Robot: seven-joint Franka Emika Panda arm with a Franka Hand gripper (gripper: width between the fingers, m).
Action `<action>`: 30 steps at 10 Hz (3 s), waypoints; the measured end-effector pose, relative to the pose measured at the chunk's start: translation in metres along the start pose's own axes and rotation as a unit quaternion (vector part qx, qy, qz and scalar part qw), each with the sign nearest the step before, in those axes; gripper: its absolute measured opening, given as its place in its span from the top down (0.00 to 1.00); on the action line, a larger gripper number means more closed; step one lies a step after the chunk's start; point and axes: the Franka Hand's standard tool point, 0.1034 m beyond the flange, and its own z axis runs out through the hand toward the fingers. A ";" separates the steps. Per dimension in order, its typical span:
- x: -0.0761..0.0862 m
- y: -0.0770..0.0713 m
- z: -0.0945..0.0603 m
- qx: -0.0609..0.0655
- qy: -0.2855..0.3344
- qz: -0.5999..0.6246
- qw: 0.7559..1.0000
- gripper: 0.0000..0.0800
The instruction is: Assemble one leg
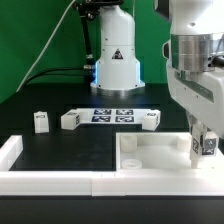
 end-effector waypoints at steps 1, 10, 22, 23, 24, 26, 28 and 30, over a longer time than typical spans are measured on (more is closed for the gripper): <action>-0.001 0.000 0.000 0.000 0.000 -0.005 1.000 0.52; -0.008 -0.003 -0.004 -0.021 0.005 -0.535 0.845 0.19; -0.003 -0.002 -0.005 -0.034 0.003 -0.643 0.765 0.64; -0.003 -0.001 -0.006 -0.033 0.002 -0.557 0.830 0.64; -0.004 0.001 -0.006 -0.037 0.002 -0.494 0.869 0.64; -0.003 0.001 -0.005 -0.033 0.003 -0.336 0.941 0.64; -0.003 0.001 -0.005 -0.031 0.006 -0.237 0.971 0.64; -0.002 0.000 -0.006 -0.029 0.014 -0.104 0.994 0.63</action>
Offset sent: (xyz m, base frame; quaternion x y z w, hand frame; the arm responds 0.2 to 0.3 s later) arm -0.0044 0.0063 0.0039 -0.0262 0.0310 -0.2582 0.9652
